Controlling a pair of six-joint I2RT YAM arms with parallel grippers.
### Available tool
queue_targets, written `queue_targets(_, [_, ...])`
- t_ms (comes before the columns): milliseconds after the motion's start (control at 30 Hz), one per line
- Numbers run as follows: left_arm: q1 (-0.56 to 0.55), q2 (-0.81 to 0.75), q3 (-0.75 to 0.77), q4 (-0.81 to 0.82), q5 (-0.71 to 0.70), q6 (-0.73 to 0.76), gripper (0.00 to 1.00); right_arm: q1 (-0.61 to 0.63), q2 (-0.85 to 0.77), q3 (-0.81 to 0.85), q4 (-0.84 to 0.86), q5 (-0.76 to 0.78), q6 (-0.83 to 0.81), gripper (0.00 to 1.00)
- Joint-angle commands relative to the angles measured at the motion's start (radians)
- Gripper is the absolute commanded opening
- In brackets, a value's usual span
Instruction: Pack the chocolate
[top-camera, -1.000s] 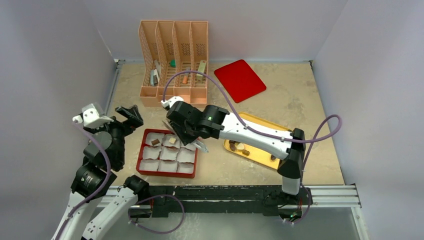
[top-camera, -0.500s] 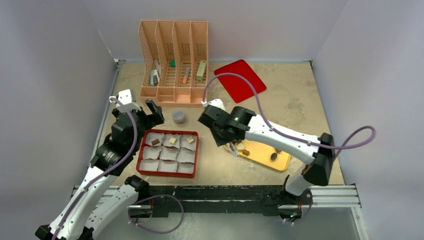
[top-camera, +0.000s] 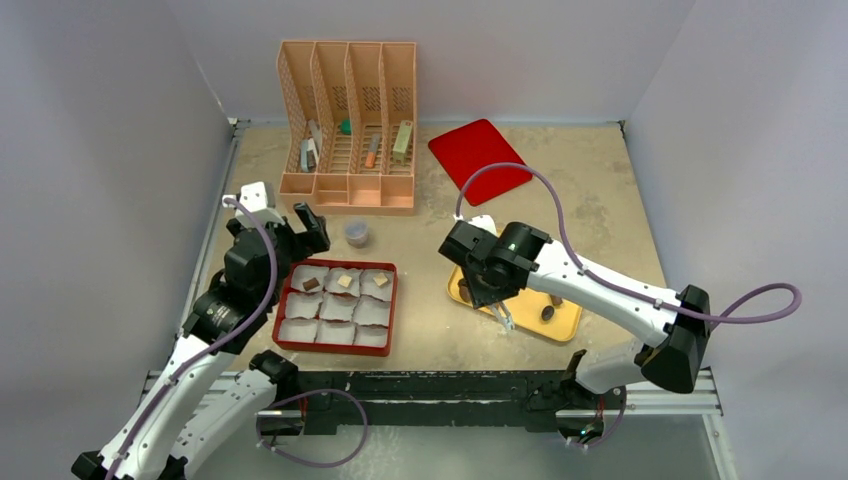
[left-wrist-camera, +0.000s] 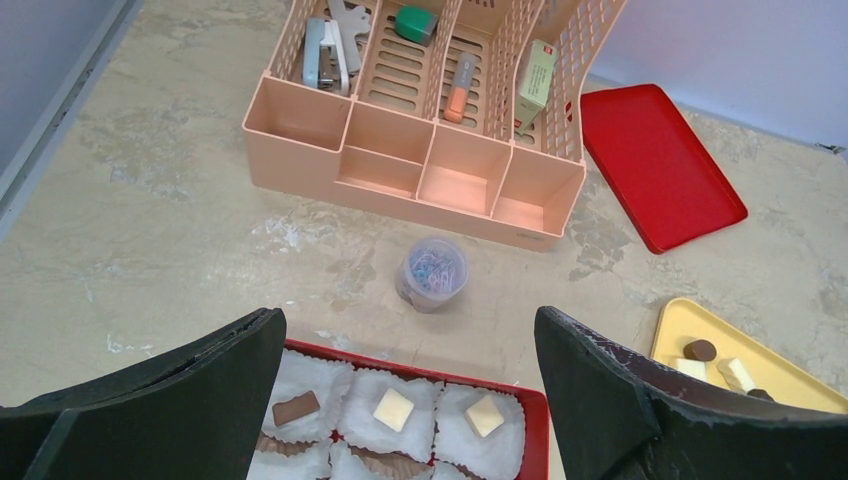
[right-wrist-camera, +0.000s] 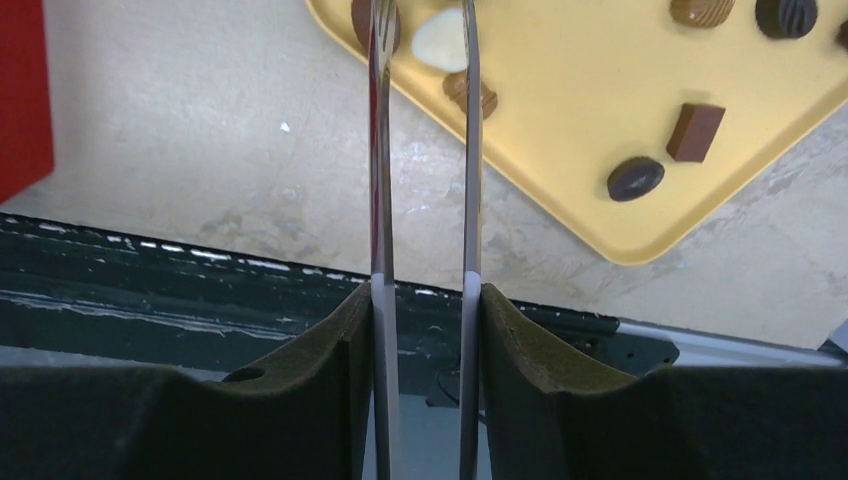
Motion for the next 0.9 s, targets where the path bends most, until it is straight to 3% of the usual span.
queue_targets(0, [-0.003, -0.011, 0.0, 0.05, -0.004, 0.028, 0.95, -0.01, -0.049, -0.042, -0.013, -0.052, 0.031, 0.41])
queue_targets(867, [-0.003, -0.013, -0.002, 0.054, -0.018, 0.023, 0.95, -0.041, -0.044, -0.125, 0.014, -0.115, 0.008, 0.45])
